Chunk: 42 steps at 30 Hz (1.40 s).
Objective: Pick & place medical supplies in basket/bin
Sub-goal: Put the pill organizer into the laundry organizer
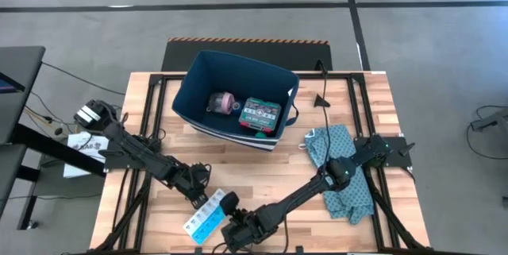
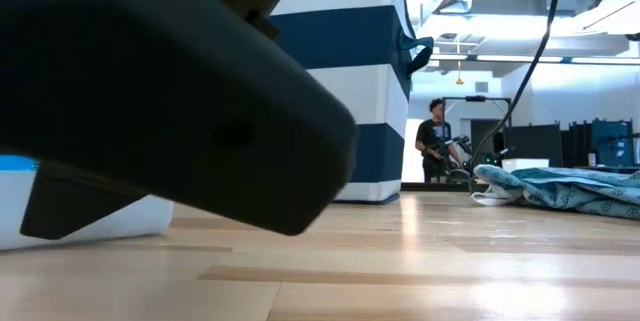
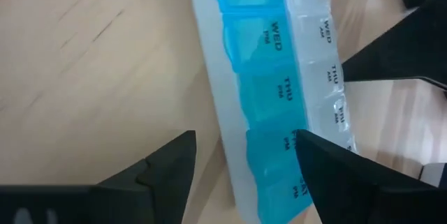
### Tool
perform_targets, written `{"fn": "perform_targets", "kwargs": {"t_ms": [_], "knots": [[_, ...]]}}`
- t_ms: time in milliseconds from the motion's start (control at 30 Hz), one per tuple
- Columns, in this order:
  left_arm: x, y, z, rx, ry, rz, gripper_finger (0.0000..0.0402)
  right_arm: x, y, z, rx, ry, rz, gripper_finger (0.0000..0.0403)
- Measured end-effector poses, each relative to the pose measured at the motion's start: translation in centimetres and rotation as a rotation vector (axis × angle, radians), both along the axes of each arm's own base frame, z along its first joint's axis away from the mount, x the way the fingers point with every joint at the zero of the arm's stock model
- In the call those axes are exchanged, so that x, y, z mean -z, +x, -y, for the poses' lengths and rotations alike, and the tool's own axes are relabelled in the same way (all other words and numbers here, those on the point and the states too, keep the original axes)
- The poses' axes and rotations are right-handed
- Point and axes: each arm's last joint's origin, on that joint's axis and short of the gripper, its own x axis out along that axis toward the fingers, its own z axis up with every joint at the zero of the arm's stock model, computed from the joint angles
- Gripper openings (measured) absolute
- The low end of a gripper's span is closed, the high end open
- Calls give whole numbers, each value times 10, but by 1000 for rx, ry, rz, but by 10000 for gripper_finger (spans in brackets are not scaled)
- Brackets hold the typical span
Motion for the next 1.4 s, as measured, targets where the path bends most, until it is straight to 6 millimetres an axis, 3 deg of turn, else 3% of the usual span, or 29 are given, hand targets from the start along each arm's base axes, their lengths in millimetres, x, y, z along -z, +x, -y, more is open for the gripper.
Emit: {"fn": "perform_targets", "kwargs": {"t_ms": [167,533,633,967,1400], "knots": [[-4,3,2,40,-6,49,118,0,0,2,3,-10,-5,238],[-52,11,13,95,-48,244,70,-1,0,5,17,-41,-1,238],[-46,13,24,148,-46,259,59,-1,0,4,16,-41,-2,238],[6,18,50,248,-51,109,27,-5,-1,3,14,-39,4,238],[6,24,43,267,-33,120,4,-5,1,2,15,-30,20,238]]}}
